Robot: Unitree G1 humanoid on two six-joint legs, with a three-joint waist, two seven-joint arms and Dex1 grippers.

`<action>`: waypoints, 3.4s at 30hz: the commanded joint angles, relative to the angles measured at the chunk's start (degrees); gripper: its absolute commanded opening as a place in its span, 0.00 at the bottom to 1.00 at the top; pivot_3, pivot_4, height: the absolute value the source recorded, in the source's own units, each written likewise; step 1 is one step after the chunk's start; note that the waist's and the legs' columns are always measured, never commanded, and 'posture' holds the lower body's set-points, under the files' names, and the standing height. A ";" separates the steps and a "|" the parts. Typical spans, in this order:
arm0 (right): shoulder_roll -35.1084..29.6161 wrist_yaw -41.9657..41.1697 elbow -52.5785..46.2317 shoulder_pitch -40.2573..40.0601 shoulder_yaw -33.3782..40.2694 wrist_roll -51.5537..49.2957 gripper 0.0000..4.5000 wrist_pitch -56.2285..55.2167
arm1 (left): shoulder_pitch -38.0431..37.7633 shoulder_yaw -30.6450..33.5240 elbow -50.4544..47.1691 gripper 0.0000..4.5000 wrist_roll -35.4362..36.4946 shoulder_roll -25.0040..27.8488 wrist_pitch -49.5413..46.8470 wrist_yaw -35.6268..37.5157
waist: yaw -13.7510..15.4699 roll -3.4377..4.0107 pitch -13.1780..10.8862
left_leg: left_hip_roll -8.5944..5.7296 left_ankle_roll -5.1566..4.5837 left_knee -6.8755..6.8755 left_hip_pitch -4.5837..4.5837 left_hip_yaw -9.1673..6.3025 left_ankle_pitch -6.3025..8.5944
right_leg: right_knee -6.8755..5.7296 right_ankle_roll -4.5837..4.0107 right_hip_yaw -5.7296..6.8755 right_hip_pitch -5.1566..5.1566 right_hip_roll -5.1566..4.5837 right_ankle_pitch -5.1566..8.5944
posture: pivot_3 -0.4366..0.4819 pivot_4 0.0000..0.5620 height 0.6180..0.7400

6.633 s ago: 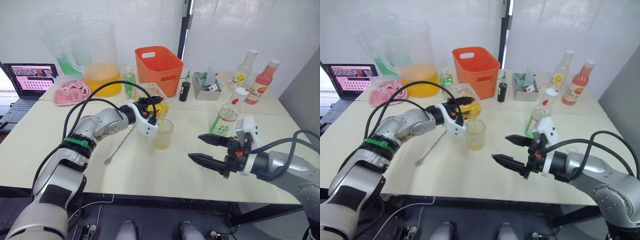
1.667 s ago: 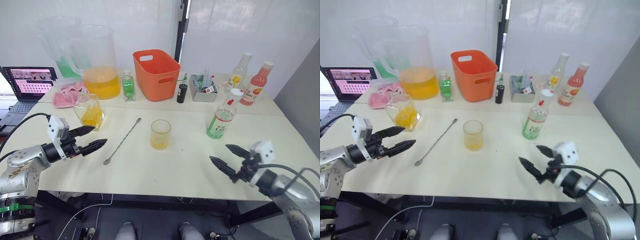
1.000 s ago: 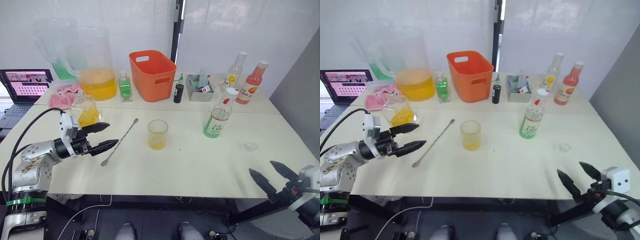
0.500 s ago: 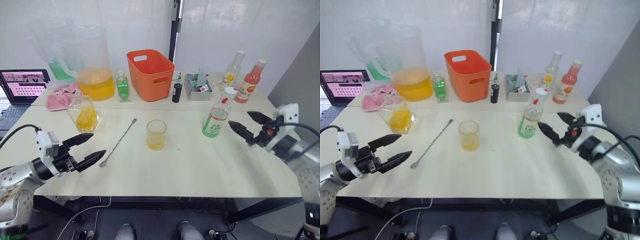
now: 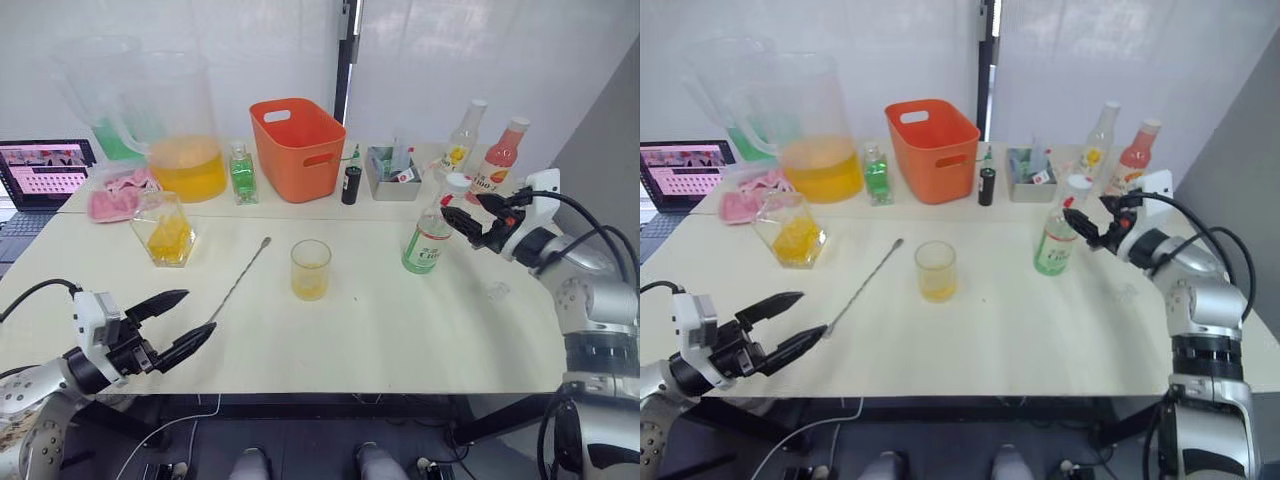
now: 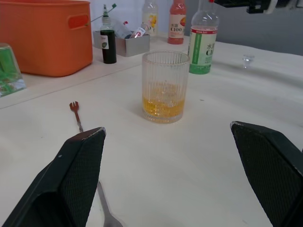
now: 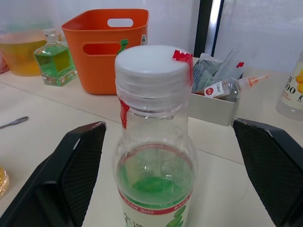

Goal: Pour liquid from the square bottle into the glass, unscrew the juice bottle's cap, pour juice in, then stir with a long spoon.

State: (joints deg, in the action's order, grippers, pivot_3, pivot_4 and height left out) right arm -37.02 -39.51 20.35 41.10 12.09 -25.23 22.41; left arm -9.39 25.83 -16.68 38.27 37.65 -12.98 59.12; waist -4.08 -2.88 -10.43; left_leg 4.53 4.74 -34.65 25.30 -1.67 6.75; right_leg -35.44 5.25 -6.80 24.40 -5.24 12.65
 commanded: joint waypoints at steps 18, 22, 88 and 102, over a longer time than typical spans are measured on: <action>3.99 -6.74 10.19 8.32 0.02 2.97 0.35 -7.79 | 4.14 -1.65 1.87 1.00 -0.94 0.46 2.54 0.61 | -0.03 0.05 -0.03 | 0.00 0.00 0.15 0.00 0.02 0.00 | 0.02 0.00 0.01 0.06 0.00 0.00 | 0.48 0.27 0.81; 3.32 -7.97 3.52 6.23 0.51 0.97 0.35 -5.23 | 5.46 -2.41 2.88 1.00 -0.81 0.76 2.48 1.20 | 0.03 0.06 -0.03 | 0.00 0.00 0.17 0.01 0.03 0.00 | 0.02 0.00 0.00 0.09 0.00 0.00 | 0.48 0.27 0.81; 6.19 -12.49 -44.86 -7.10 -17.70 -14.25 1.00 17.97 | 15.63 -7.29 9.23 1.00 -1.50 5.16 0.60 7.54 | 0.33 0.07 -0.04 | 0.16 -0.18 0.45 0.28 0.09 -0.12 | -0.33 -0.13 -0.02 0.71 0.14 0.11 | 0.48 0.27 0.81; 1.75 -38.60 -20.65 6.02 -22.14 -6.57 1.00 2.61 | 13.30 -5.70 2.97 1.00 3.95 6.88 -5.45 7.96 | -0.03 0.06 -0.04 | 0.19 -0.16 0.45 0.24 0.11 -0.11 | -0.36 -0.13 -0.03 0.74 0.20 0.12 | 0.48 0.27 0.81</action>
State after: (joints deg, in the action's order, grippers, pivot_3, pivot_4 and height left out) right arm -35.67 -75.62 -1.74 45.70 -9.69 -32.64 27.49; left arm 4.09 18.29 -10.75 40.17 43.72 -17.49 66.91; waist -4.12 -2.82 -10.48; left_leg 4.73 4.47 -34.20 25.55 -1.56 6.58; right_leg -35.80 5.13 -6.83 25.13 -5.03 12.77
